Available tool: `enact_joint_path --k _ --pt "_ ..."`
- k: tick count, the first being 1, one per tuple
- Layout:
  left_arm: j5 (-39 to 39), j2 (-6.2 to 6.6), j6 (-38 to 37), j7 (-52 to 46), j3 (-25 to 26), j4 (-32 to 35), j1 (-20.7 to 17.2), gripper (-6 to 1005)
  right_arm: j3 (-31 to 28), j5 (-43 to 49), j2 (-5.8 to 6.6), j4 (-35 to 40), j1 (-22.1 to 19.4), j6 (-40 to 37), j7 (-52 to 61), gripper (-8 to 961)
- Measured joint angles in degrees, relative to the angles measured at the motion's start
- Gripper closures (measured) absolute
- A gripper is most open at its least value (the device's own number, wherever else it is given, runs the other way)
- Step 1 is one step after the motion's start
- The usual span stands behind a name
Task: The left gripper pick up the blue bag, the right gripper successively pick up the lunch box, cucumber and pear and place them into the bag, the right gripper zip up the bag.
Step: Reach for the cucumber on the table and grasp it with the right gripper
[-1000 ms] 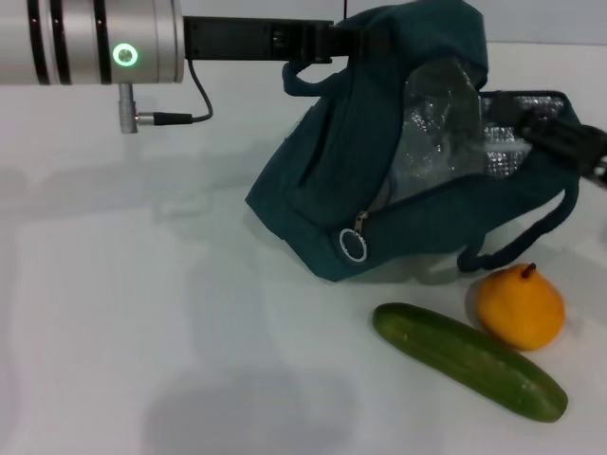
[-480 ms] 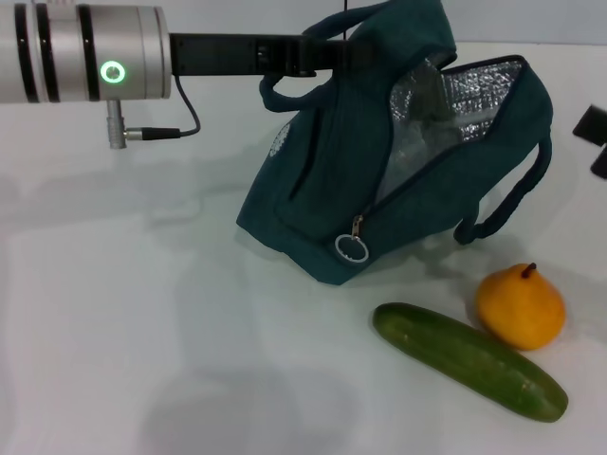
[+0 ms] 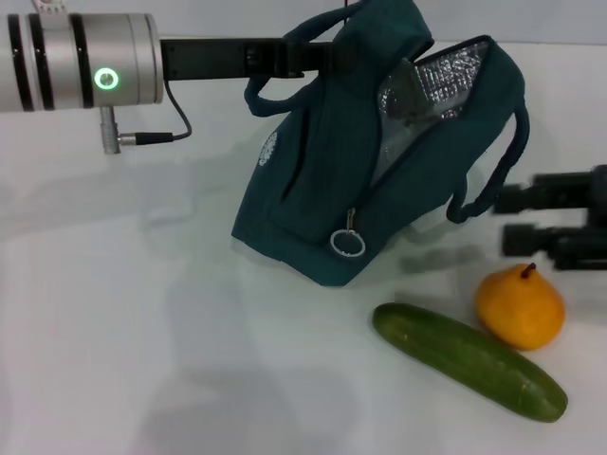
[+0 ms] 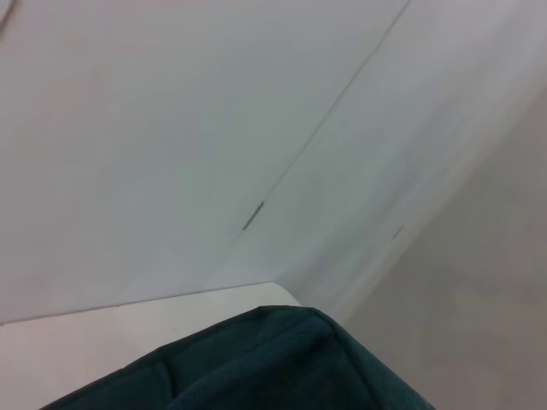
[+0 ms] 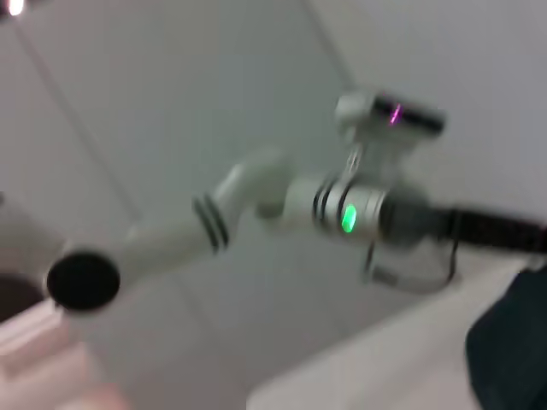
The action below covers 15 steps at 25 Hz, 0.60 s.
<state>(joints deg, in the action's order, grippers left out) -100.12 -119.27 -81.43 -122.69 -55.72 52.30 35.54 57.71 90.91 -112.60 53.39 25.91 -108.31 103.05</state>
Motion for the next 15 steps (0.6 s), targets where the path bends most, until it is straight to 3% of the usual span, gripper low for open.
enact_joint_path --k 6,15 --pt "0.01 -0.09 0.94 0.0 0.01 -0.72 -0.09 934 4.92 10.35 -1.01 9.34 8.61 -0.02 14.02 393" --pt "0.02 -0.14 2.13 -0.01 0.0 -1.32 -0.1 933 9.68 26.08 -1.14 11.77 24.29 -1.21 32.05 393"
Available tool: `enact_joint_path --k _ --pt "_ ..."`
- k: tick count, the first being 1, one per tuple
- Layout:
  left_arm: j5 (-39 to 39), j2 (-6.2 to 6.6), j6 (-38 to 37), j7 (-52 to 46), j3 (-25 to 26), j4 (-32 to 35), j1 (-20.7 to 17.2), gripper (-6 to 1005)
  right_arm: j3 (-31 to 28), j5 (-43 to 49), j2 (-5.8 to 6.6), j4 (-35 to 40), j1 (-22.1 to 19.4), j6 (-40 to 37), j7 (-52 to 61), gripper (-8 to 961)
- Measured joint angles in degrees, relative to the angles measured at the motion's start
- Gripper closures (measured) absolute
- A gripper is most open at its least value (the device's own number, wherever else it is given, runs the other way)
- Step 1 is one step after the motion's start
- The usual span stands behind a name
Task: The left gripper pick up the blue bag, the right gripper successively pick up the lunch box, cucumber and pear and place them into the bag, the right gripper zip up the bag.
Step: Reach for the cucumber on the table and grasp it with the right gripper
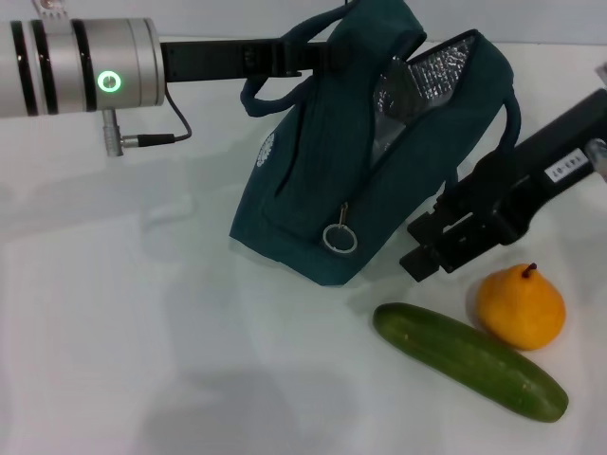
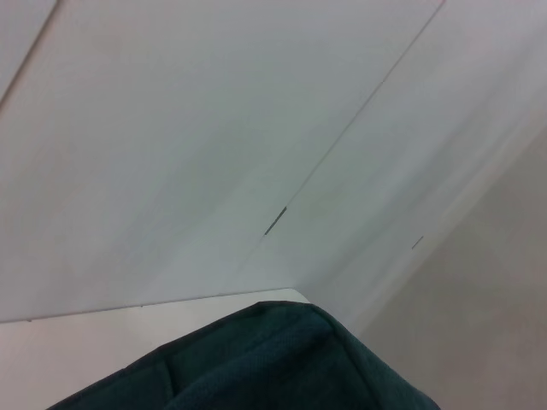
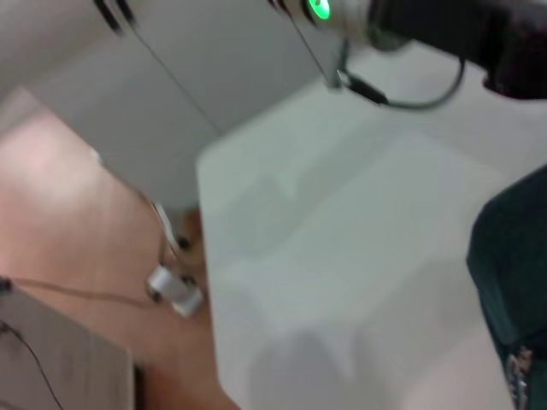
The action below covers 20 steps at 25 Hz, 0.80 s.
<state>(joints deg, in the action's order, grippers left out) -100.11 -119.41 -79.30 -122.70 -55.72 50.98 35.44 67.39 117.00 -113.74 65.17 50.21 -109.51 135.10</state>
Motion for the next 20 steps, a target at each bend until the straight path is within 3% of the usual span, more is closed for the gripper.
enact_joint_path --k 5,6,10,16,20 --pt "0.1 -0.03 0.23 -0.15 0.0 0.0 0.18 934 0.17 2.55 0.09 -0.13 4.38 -2.48 5.73 392" --pt "0.1 -0.03 0.31 -0.21 0.0 0.0 0.29 934 0.18 5.47 0.49 -0.7 7.04 -4.19 10.36 392" --pt "0.11 0.01 0.81 -0.33 0.0 -0.01 0.65 935 0.2 9.26 0.49 -1.99 9.52 -5.78 14.33 392" --pt "0.05 0.11 0.95 -0.17 0.0 0.0 0.99 933 1.39 15.84 -1.49 -4.96 11.72 -5.94 17.17 392" --pt "0.02 0.13 1.48 -0.02 -0.28 0.0 1.43 934 5.77 16.35 -1.8 -7.27 11.79 -3.68 18.56 392"
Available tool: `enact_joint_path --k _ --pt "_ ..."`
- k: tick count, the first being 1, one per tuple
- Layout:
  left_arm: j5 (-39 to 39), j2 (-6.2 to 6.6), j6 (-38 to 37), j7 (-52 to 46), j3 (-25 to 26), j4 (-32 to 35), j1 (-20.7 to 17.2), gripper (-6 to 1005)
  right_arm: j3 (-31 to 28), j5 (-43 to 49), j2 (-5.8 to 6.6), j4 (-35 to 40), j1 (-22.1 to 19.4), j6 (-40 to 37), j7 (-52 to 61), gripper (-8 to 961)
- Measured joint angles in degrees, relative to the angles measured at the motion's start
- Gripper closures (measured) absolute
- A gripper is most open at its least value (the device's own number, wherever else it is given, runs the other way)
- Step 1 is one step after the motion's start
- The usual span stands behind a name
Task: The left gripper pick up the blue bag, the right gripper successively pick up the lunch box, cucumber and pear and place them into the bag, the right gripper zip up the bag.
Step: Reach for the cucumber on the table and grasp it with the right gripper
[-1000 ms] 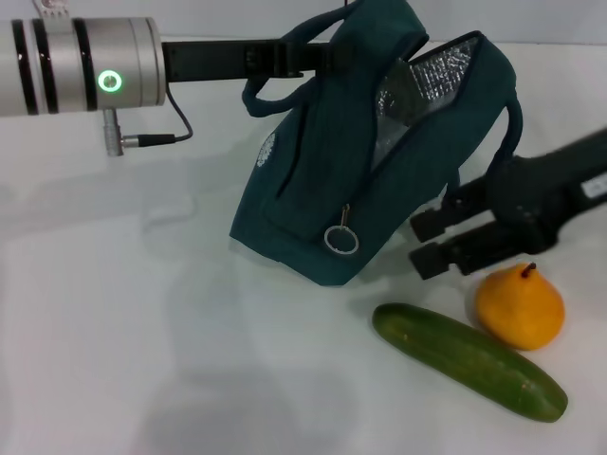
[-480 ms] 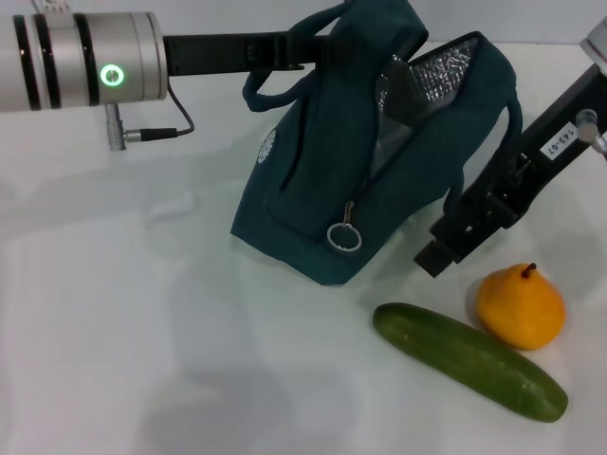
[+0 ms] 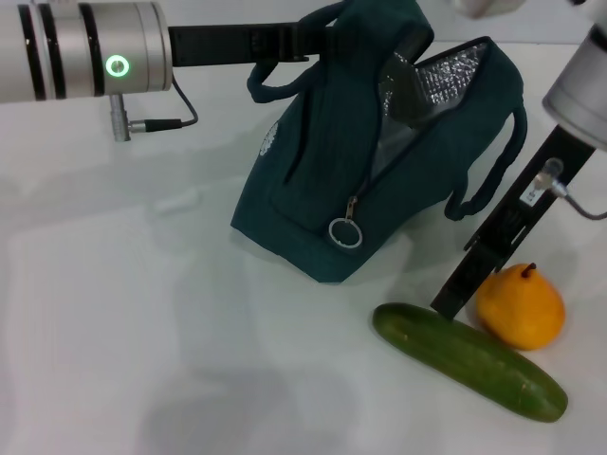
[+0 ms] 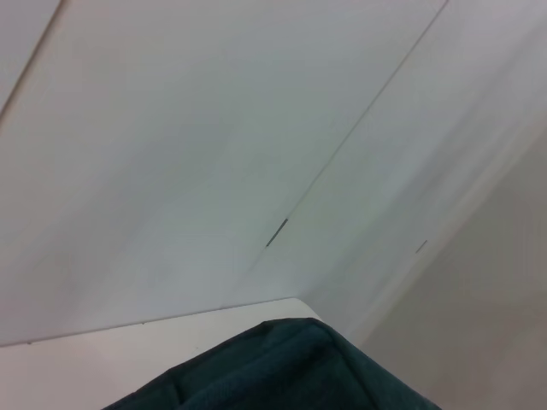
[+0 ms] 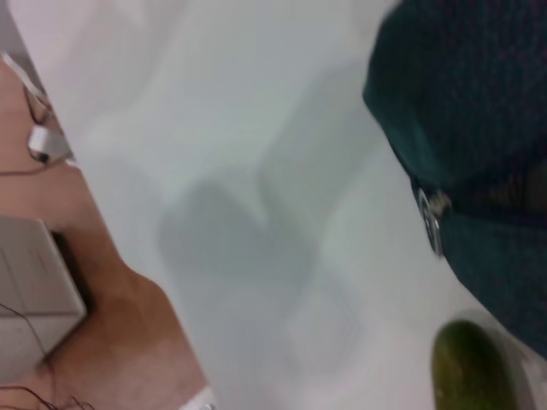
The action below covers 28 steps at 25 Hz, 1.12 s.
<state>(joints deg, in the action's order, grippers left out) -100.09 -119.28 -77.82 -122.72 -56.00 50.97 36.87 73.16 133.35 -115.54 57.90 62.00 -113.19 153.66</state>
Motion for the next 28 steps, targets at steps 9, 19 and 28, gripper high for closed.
enact_joint_path --k 9,19,28 --pt "-0.02 -0.15 0.04 0.34 -0.07 0.0 -0.11 934 9.73 0.45 -0.35 -1.91 0.74 7.34 2.11 388" --pt "0.38 -0.26 0.41 1.6 0.06 -0.06 0.51 934 18.64 -2.21 -0.65 -6.84 1.68 13.68 1.08 331" --pt "0.52 -0.25 0.92 1.61 0.15 -0.09 0.51 935 26.06 -3.93 -0.65 -7.73 3.43 17.49 1.13 75"
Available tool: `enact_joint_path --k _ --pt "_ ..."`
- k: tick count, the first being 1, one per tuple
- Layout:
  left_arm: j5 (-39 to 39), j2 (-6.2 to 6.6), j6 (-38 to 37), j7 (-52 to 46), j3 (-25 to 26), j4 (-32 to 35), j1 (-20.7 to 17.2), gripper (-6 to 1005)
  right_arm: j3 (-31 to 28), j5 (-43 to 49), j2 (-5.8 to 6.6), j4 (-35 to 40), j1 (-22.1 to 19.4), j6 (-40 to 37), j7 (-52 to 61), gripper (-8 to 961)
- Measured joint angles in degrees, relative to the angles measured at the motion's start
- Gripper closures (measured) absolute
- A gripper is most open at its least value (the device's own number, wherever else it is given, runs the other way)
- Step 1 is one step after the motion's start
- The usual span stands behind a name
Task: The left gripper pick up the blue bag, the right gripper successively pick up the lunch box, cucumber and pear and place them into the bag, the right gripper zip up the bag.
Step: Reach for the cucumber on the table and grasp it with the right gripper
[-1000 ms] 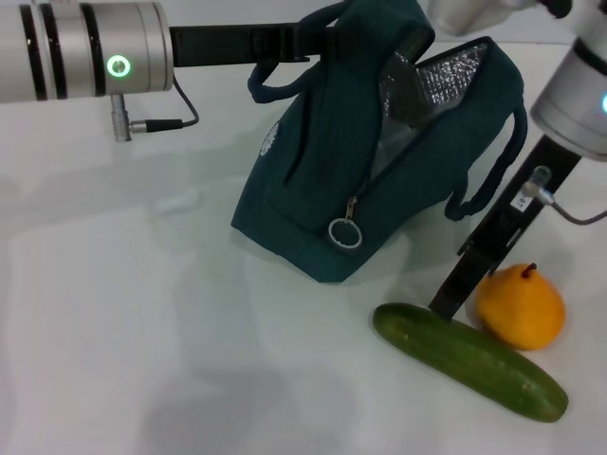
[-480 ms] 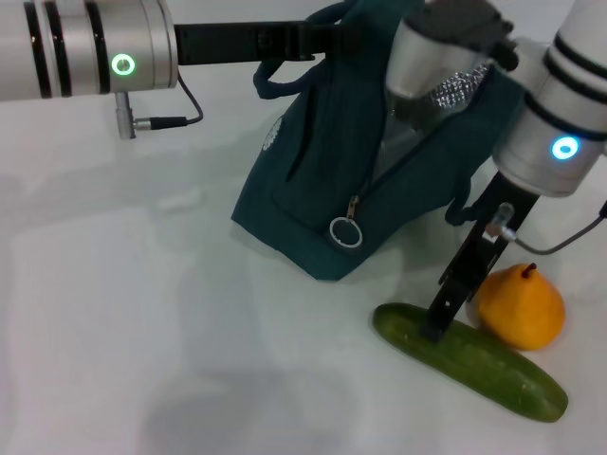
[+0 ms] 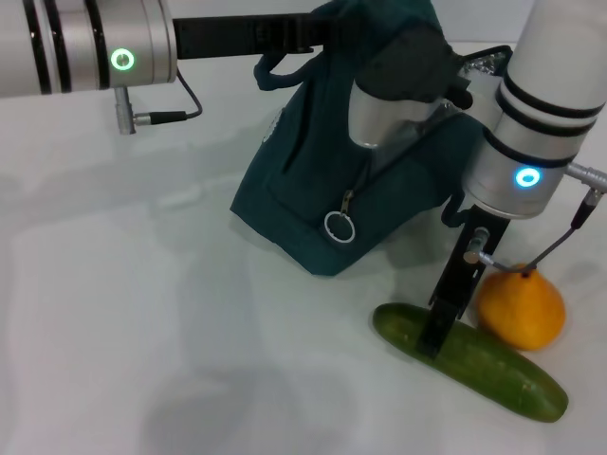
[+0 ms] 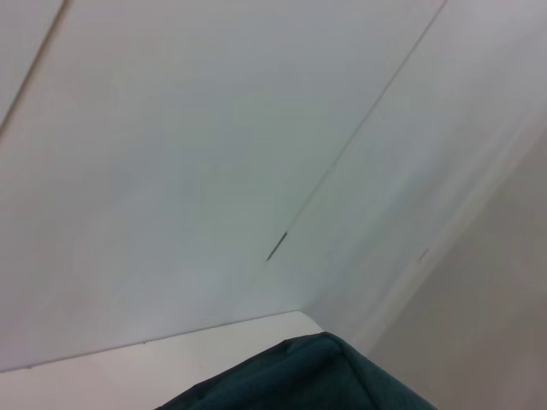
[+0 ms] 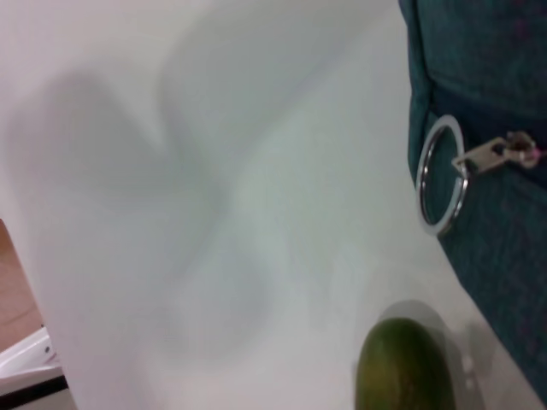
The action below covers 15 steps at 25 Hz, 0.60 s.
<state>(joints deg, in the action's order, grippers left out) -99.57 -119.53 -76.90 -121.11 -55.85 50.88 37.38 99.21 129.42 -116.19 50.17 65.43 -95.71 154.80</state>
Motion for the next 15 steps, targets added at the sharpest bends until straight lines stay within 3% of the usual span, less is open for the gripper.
enact_joint_path --k 15 --pt "0.07 0.09 0.51 0.0 0.13 -0.08 -0.44 934 7.51 -2.32 0.01 0.58 -1.74 3.32 -0.08 79"
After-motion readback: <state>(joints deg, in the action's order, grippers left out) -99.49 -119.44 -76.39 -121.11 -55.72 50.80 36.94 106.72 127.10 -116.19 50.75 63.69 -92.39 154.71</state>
